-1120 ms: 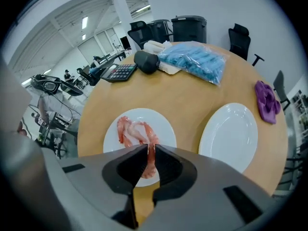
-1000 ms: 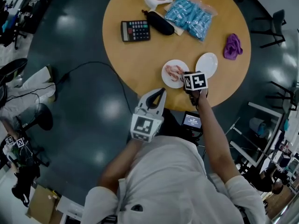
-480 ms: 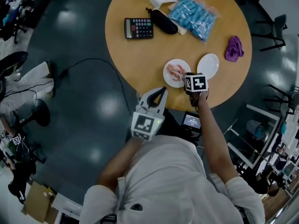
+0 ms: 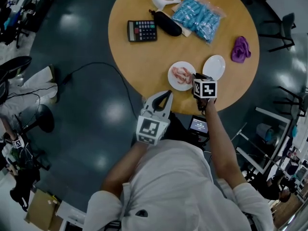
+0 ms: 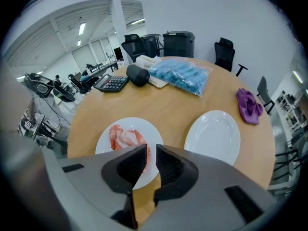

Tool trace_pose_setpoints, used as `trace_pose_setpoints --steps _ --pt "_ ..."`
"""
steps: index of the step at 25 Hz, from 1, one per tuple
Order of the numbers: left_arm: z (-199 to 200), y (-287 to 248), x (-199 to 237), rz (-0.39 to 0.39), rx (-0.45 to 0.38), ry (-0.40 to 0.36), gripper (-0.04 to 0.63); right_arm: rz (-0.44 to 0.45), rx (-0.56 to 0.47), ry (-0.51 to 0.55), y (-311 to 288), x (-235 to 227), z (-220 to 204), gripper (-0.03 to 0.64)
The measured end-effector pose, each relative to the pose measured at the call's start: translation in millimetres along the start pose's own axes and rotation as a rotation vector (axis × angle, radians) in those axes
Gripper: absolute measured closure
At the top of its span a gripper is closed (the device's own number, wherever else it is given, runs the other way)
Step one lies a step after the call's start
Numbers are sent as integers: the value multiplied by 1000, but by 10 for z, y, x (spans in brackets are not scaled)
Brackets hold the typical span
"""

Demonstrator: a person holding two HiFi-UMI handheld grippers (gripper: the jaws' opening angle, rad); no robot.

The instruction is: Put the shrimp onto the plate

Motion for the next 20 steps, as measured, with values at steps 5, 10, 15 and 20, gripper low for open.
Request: trace_pose_setpoints --steps 5,10,15,20 --pt "98 -26 -154 -14 6 -38 588 47 -200 -22 347 -26 169 576" --pt "268 -13 -285 -15 -12 -83 588 117 -432 -50 973 18 339 589" --pt "542 -89 -265 -9 -32 -138 588 82 -692 9 1689 127 556 595" --pt "856 -67 -373 34 -79 -165 588 53 -903 66 2490 213 524 595"
Point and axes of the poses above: the fingertips, and each gripper's own axes: y backward along the fingers, x to its left, z out of its top, the point moved 1 cm from there along y, backward along the fingers, and after that the axes turned 1 degree about -x, right-handed, at the moved point
